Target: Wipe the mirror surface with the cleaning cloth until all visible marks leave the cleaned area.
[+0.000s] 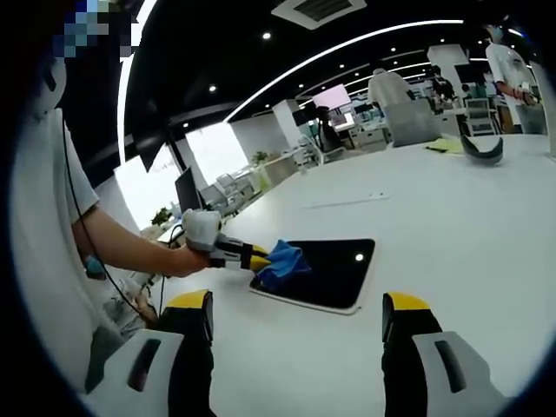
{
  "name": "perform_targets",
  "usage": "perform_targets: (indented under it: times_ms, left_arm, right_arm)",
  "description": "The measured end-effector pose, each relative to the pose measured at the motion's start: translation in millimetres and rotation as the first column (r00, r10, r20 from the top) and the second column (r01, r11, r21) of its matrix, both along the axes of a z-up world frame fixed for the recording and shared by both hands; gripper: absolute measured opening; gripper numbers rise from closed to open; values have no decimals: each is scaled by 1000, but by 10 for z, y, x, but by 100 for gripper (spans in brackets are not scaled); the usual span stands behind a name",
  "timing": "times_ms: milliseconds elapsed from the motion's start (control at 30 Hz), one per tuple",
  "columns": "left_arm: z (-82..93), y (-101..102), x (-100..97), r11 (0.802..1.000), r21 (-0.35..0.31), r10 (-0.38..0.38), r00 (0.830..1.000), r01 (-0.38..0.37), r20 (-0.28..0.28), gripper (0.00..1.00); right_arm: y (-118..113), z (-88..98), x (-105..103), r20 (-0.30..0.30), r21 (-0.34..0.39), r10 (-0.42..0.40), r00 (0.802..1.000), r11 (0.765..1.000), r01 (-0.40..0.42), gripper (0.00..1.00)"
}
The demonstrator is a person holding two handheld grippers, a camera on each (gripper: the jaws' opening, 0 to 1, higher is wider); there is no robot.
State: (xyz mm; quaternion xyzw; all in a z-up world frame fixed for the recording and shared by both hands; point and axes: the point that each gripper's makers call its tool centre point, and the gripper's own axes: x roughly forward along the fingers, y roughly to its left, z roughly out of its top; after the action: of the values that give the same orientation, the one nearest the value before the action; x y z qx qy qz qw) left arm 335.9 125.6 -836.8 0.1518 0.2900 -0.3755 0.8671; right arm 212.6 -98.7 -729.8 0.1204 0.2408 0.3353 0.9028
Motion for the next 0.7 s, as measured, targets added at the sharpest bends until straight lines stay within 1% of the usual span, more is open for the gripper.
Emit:
perform_targets:
  times_ms: [133,233,433,700]
  left_arm:
    - [-7,-29,-14,1000,-1,-6,1000,6,-10,5]
    - [-10,-26,-11,1000,-8,9,1000,-9,-20,5]
    - [-14,-46,-34,1000,-17,13,999,-14,-36,5]
    - [-10,-119,-86,1000,-30,-1,999,0,-49,5]
  right_arm:
    - [-8,-1,6,1,2,-2,1000,1000,2,79]
    - [-4,11,12,4,4,-1,1000,1000,1,78]
    - [-7,15,23,7,10,-4,1000,1000,4,78]
    - [-6,8,10,5,15,-5,1000,1000,5,78]
